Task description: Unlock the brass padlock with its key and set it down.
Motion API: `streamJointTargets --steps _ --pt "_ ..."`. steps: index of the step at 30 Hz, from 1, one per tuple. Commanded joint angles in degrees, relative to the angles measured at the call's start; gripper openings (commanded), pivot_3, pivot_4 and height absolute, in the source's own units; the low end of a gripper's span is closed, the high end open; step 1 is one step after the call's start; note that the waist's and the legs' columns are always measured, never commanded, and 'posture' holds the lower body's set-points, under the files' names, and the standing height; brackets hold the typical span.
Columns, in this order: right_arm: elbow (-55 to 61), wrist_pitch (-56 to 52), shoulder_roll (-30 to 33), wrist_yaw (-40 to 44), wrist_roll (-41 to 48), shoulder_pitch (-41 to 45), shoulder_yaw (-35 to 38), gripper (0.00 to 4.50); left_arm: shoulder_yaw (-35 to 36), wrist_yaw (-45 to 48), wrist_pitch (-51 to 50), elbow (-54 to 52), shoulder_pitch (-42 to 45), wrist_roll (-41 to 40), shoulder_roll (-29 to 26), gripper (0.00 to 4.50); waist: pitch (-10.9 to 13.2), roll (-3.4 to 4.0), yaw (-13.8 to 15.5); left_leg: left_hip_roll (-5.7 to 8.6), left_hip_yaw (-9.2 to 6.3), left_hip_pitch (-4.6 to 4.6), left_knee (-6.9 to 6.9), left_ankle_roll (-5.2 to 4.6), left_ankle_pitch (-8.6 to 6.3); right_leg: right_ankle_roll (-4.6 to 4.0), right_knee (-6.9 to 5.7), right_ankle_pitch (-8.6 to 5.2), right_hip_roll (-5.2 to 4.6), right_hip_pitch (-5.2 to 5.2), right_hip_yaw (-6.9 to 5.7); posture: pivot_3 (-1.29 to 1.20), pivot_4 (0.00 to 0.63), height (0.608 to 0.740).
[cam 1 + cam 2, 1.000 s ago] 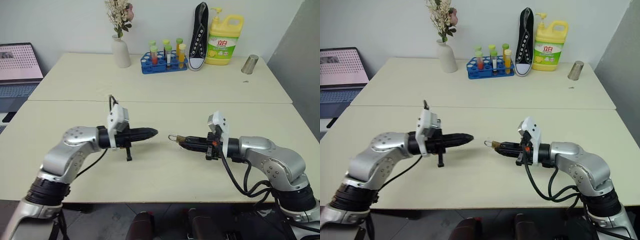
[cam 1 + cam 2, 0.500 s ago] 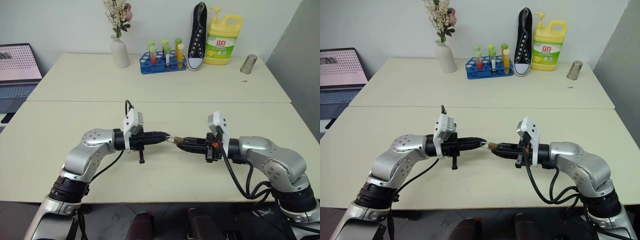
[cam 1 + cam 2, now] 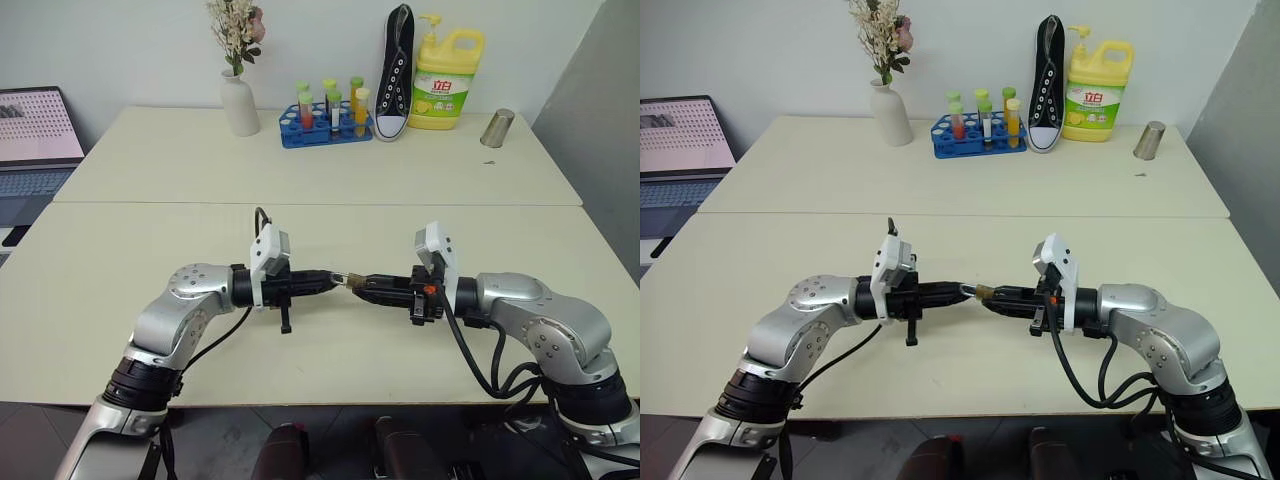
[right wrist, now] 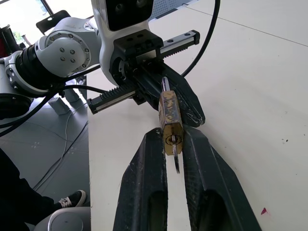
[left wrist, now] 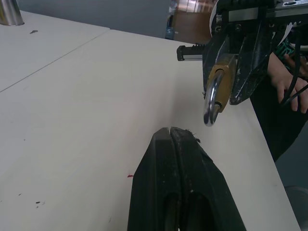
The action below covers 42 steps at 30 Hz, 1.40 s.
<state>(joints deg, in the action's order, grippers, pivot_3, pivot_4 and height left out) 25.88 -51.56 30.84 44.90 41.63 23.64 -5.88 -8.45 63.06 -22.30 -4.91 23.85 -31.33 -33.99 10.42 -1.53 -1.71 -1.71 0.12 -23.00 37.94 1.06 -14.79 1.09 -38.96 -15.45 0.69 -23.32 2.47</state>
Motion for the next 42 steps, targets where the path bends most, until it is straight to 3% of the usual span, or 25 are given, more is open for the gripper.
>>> streamJointTargets --steps 1,10,36,42 --pt "1.44 1.22 -0.27 0.31 0.44 0.55 0.08 0.13 1.86 -1.07 0.79 -2.08 0.1 0.16 1.1 0.0 0.0 0.0 0.0 0.0 0.0 0.0 0.0 0.0 0.0 0.0 0.0 0.0 0.0 0.0 0.0 0.0 0.15 0.74" --pt "1.55 0.97 -0.24 0.42 0.6 0.39 -0.13 0.13 2.69 -2.44 -0.69 -3.0 -0.33 -0.62 3.09 0.0 0.0 0.0 0.0 0.0 0.0 0.0 0.0 0.0 0.0 0.0 0.0 0.0 0.0 0.0 0.01 0.0 0.15 0.74" --pt "0.88 1.33 -0.07 0.34 -0.07 0.12 -0.78 0.13 4.84 0.02 -8.59 -11.59 -4.18 -5.12 -1.49 0.0 0.0 0.0 -0.02 -0.01 -0.01 0.0 0.0 0.0 0.0 0.0 0.01 0.0 0.0 0.0 0.0 0.0 0.15 0.74" --pt "0.71 1.44 0.1 0.48 -0.47 0.08 -1.1 0.13 6.46 -0.66 -13.63 -13.87 -4.18 -9.99 -2.09 0.0 0.0 0.0 -0.04 -0.01 -0.01 0.0 0.0 0.0 0.0 0.0 0.01 0.0 0.0 0.0 0.0 0.0 0.15 0.74"
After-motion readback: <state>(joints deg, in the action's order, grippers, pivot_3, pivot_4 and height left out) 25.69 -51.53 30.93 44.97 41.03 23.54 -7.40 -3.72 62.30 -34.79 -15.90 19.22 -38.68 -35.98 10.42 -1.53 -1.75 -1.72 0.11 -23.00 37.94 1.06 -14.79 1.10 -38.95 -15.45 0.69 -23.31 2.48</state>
